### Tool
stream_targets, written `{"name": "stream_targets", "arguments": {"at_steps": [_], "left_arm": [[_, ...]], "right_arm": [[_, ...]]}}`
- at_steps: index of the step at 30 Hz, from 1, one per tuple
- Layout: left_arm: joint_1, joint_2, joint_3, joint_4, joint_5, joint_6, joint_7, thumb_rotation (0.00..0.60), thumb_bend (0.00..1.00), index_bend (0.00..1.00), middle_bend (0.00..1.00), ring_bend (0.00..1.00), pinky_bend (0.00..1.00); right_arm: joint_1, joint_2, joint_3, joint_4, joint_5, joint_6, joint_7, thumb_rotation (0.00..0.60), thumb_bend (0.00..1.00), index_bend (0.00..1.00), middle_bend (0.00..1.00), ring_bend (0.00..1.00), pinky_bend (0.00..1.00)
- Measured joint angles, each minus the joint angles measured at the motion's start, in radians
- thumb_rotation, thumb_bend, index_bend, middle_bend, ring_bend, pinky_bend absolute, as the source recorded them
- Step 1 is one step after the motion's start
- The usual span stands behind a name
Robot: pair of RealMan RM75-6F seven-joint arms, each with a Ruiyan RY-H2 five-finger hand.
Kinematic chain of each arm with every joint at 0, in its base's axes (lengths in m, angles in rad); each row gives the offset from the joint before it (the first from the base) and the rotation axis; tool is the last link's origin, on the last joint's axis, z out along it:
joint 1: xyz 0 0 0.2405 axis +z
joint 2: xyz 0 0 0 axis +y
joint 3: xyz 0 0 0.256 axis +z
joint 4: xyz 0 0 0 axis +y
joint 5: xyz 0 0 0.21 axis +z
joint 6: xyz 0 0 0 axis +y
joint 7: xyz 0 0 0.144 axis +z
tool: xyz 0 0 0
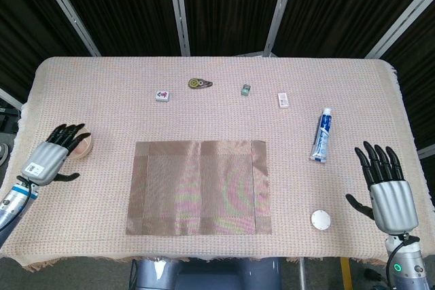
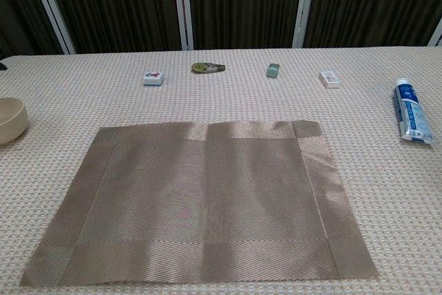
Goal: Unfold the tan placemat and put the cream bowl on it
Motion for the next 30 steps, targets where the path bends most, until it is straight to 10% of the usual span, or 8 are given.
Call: {"name": "stream_targets", "arguments": {"at_steps": [13,30], "left_arm": [[0.013,-0.178,-0.053,0.327,-0.076,-0.177,-0.112,0.6,0.33,0.36,0.0,0.0,0.0],[0.022,-0.258,-0.071,0.434,-0.072,-0.25,-0.112,0.6,0.48,0.56,0.0,0.0,0.0]], "right_arm": [[0.004,-0.008,0.003,0.009,0.014,-0.017,-0.009,0.6,0.0,0.0,0.0,0.0,0.0],[0.001,-0.002,0.003,0.01,0.015,-0.016,0.001,0.6,0.0,0.0,0.0,0.0,0.0]]}}
